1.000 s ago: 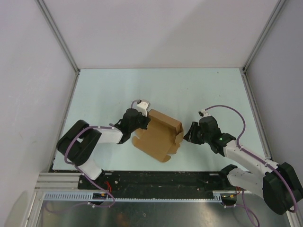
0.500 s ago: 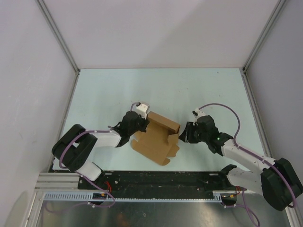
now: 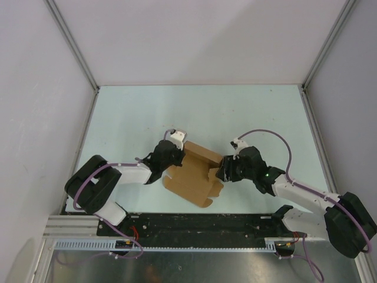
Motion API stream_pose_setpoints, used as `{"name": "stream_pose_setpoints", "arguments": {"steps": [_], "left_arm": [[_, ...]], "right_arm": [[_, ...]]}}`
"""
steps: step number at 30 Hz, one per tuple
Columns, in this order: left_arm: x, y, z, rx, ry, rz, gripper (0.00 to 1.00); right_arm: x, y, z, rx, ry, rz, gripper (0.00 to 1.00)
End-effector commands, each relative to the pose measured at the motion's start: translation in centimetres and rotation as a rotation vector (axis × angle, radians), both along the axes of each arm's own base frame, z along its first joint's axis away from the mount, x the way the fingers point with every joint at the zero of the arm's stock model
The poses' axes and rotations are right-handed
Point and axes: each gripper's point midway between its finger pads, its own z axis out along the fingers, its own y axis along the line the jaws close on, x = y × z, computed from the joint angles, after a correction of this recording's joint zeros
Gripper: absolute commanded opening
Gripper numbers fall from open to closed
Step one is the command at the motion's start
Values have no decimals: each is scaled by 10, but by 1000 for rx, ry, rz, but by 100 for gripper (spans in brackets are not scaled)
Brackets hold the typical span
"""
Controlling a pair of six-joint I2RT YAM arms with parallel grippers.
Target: Fold the paper box
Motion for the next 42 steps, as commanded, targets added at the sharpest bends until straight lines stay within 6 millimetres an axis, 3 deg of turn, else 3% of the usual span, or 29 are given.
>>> {"name": "stream_pose_setpoints", "arguments": {"steps": [1,8,17,28,42], "left_arm": [[5,-6,17,-44,-23,30,3],[-2,-5,13,-49,1,44,2],[-14,-7,10,-45,18,50,1],[-27,-3,7,-45,43,58,1],[-45,-5,1,-16,70,56,2]], "right_arm": [[15,3,6,-18,-90,-21,56],[21,9,7,-38,-143,-25,60],[32,13,13,-64,-234,-55,60],[43,6,0,-170,-280,-130,58],[53,10,4,-214,-378,-175,56]]}}
